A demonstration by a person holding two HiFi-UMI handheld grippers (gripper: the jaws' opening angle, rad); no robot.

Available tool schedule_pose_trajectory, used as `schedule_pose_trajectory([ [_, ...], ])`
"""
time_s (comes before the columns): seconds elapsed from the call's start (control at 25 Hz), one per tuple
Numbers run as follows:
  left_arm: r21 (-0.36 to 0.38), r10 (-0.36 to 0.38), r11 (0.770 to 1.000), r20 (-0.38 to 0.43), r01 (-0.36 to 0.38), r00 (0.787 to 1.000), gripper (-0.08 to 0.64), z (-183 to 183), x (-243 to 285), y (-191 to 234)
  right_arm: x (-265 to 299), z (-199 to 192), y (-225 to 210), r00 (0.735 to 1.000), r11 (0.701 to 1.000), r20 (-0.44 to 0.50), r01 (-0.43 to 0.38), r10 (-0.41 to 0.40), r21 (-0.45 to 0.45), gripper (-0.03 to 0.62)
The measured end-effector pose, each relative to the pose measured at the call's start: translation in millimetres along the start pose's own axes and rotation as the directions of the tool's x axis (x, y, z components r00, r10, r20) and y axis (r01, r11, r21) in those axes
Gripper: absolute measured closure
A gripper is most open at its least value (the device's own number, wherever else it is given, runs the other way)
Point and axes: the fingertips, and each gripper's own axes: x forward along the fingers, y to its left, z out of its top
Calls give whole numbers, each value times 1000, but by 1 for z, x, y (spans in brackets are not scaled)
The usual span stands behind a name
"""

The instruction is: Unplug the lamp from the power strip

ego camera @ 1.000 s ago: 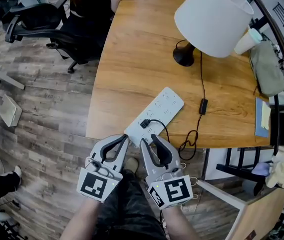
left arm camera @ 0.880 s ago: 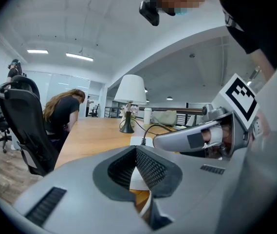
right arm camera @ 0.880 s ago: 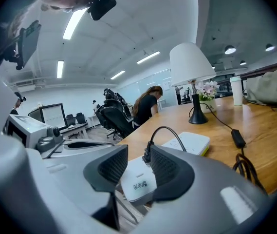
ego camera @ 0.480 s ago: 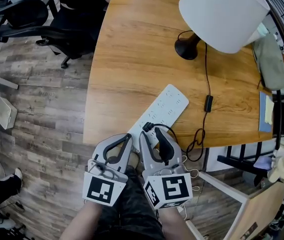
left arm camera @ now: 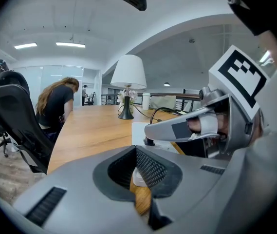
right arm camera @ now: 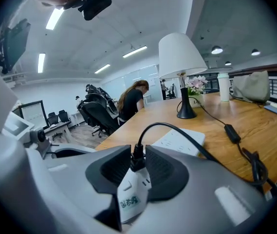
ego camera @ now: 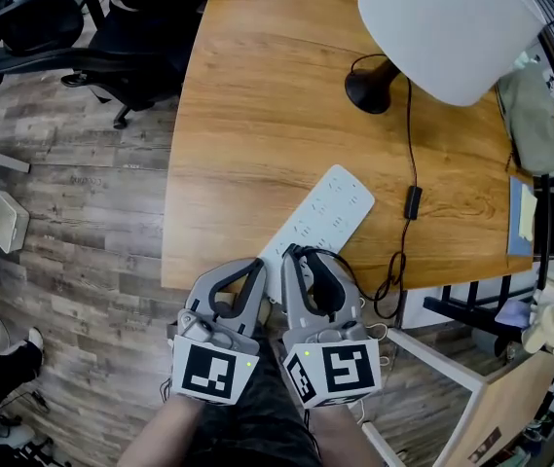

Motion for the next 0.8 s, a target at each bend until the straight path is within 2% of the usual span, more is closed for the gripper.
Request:
schedule_pose_trajectory([
  [0.24, 38, -3, 999, -37, 5, 999, 565, -8, 7, -4, -4, -3, 5, 1000, 986, -13, 14, -16, -164, 497],
  [0.32, 45, 0, 999, -38, 2, 999, 565, -8, 6, -4, -3, -2, 5, 1000, 986, -1, 17, -17, -163, 499],
  [0.44, 50, -5, 999, -42, 7, 999, 565, -8, 7, -4, -2, 0, 1, 999, 996, 30, 19, -16, -87, 499],
  [0.52, 47, -7, 999, -43, 10, 999, 565, -8, 7, -3, -2, 1, 1, 999, 997, 43, 26, -23, -76, 502],
  [0.8, 38, -5, 999, -39, 6, 999, 565, -7, 7, -3, -4, 2, 9, 999, 979, 46, 17, -8, -203, 509],
])
